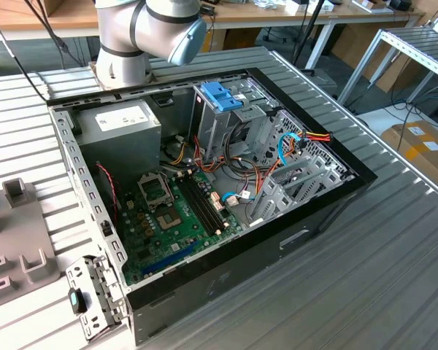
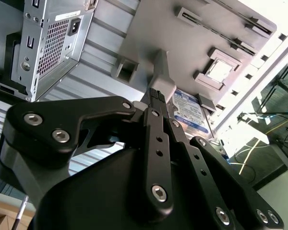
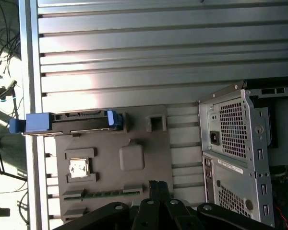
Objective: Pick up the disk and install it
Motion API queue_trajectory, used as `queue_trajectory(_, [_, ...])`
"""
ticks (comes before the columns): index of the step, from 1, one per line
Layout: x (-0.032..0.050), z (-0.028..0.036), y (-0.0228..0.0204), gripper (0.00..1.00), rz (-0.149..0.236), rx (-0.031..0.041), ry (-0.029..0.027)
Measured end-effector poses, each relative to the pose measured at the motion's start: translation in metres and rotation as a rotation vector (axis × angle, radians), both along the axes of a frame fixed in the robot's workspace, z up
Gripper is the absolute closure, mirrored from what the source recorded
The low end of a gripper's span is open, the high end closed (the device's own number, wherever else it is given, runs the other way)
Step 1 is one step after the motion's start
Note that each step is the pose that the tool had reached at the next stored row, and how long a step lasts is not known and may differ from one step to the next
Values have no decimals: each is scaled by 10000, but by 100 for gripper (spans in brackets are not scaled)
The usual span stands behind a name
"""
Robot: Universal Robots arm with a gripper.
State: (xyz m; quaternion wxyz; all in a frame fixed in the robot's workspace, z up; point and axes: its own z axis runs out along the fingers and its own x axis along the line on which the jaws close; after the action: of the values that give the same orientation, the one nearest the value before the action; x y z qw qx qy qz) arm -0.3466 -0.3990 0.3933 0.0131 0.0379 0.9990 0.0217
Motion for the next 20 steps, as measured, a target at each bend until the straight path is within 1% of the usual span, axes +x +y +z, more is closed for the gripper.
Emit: queue_trajectory(20, [-74,0,0,89,0,0,0])
